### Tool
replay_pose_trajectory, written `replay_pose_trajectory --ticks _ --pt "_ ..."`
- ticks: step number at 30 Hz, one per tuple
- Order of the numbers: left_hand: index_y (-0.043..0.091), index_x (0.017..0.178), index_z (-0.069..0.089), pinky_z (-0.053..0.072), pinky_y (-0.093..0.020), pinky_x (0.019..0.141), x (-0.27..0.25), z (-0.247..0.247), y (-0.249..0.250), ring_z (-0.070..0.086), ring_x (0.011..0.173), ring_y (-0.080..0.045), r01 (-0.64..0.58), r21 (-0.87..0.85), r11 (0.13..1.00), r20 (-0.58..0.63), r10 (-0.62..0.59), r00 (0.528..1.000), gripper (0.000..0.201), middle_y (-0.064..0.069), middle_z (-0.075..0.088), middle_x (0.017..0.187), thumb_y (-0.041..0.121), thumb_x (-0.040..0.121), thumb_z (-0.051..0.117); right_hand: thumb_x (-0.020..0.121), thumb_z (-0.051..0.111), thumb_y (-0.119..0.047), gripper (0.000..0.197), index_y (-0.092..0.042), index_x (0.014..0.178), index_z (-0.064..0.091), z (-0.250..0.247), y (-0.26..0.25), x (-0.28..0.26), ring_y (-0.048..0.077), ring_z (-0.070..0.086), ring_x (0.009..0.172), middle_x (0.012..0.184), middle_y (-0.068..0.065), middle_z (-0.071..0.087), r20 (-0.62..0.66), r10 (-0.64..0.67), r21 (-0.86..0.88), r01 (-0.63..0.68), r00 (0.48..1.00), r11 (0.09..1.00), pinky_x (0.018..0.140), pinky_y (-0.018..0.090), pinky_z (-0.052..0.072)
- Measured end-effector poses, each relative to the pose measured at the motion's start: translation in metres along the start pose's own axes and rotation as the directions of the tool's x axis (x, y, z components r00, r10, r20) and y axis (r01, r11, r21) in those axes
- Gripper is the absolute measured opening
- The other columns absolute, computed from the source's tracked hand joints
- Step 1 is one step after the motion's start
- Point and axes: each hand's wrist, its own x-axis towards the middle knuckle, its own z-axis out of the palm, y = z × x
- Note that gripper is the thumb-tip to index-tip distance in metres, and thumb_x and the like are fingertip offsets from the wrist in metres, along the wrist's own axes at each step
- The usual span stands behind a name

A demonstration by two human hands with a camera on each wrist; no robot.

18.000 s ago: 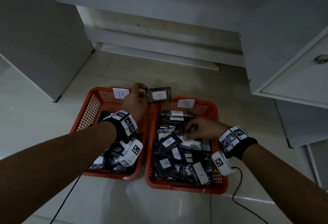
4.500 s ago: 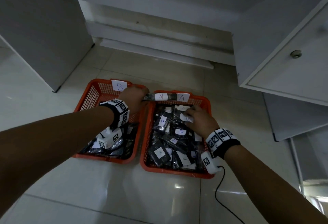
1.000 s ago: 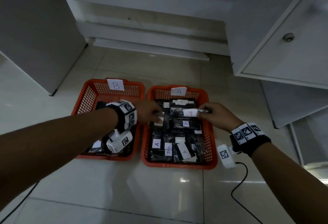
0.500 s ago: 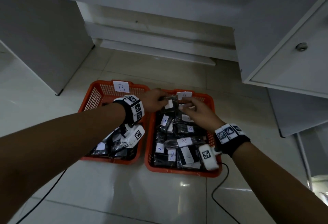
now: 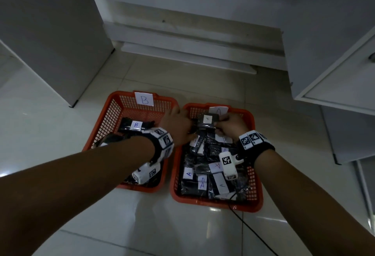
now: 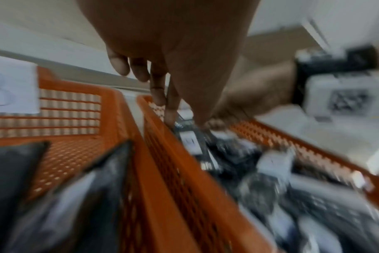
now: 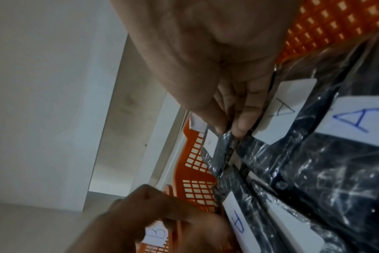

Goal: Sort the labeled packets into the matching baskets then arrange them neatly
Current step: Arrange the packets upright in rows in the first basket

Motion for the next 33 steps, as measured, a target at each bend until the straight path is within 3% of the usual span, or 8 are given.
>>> replay_pose_trajectory --ticks 4,8,14,17,20,26,29,33 --pt "0.023 0.127 0.066 0.032 -0.049 0.102 0.0 0.023 0.026 0.035 0.124 -0.031 -0.006 0.181 0.984 0.07 -0.007 0.998 0.091 -0.003 0.052 0.129 0.093 0.075 0.04 0.095 0.07 0.001 0.03 0.004 0.123 0.061 0.005 0.001 0.008 0.015 0.062 0.052 0.088 0.019 0.067 -0.014 0.045 0.019 -0.045 0.999 0.999 0.043 0.02 0.048" --pt "0.017 0.129 0.064 0.03 -0.047 0.102 0.003 0.026 0.042 0.033 0.124 -0.032 0.069 0.261 0.963 0.109 -0.101 0.989 0.091 -0.006 0.048 0.132 0.09 0.077 0.046 0.095 0.071 0.001 0.028 -0.001 0.121 0.061 0.002 0.002 0.008 0.018 0.067 0.061 0.088 0.017 0.07 -0.025 0.049 0.076 -0.047 0.999 0.996 0.049 0.021 0.052" --pt "0.024 0.134 0.057 0.037 -0.048 0.104 -0.002 0.021 0.037 0.038 0.126 -0.035 0.21 -0.035 0.977 0.115 -0.204 0.972 0.096 -0.007 0.048 0.137 0.09 0.064 0.057 0.096 0.071 -0.002 0.01 -0.009 0.1 0.065 -0.003 0.003 0.004 0.019 0.066 0.064 0.088 0.015 0.072 -0.022 0.025 0.047 -0.024 0.999 0.999 0.057 0.027 0.054" --pt "0.033 0.102 0.061 0.048 -0.048 0.099 -0.012 0.004 0.02 0.052 0.112 -0.029 0.278 -0.345 0.897 0.068 -0.272 0.96 0.068 -0.003 0.06 0.118 0.09 0.065 0.052 0.095 0.071 -0.006 0.011 -0.014 0.089 0.066 -0.004 0.002 0.003 0.022 0.065 0.066 0.083 0.013 0.071 -0.037 0.018 -0.044 -0.02 0.999 0.999 0.064 0.033 0.053" --pt "0.027 0.077 0.066 0.06 -0.038 0.076 -0.015 -0.01 -0.005 0.068 0.076 -0.012 0.31 -0.683 0.661 0.004 -0.421 0.907 0.046 0.008 0.069 0.076 0.073 0.078 0.065 0.095 0.069 -0.003 0.007 -0.008 0.089 0.071 -0.005 -0.002 0.001 0.024 0.066 0.069 0.084 0.016 0.073 -0.046 0.019 -0.1 -0.023 0.999 0.995 0.069 0.037 0.056" --pt "0.03 0.062 0.053 0.039 -0.026 0.055 -0.014 -0.019 -0.037 0.063 0.066 -0.015 0.327 -0.74 0.588 -0.116 -0.59 0.799 0.044 0.003 0.062 0.069 0.065 0.08 0.071 0.092 0.069 -0.01 0.013 0.0 0.095 0.076 0.007 -0.008 -0.001 0.025 0.066 0.064 0.076 0.014 0.072 -0.051 0.04 -0.057 -0.042 0.998 0.997 0.063 0.034 0.05" --pt "0.03 0.063 0.049 0.039 -0.028 0.057 -0.017 -0.017 -0.039 0.06 0.068 -0.018 0.313 -0.731 0.607 -0.133 -0.577 0.806 0.047 0.004 0.057 0.067 0.068 0.079 0.07 0.096 0.063 -0.022 0.016 -0.012 0.096 0.076 0.003 -0.013 -0.003 0.018 0.068 0.068 0.079 0.004 0.075 -0.127 -0.095 -0.251 0.06 0.987 0.966 0.059 0.024 0.048" --pt "0.033 0.066 0.054 0.051 -0.03 0.061 -0.017 -0.009 -0.04 0.063 0.07 -0.015 0.306 -0.726 0.616 -0.136 -0.564 0.815 0.051 0.005 0.062 0.073 0.083 0.068 0.061 0.096 0.058 -0.026 0.016 -0.016 0.098 0.07 -0.015 -0.009 -0.01 0.017 0.062 0.069 0.084 0.002 0.071 -0.178 -0.334 -0.73 0.104 0.926 0.676 0.062 0.023 0.044"
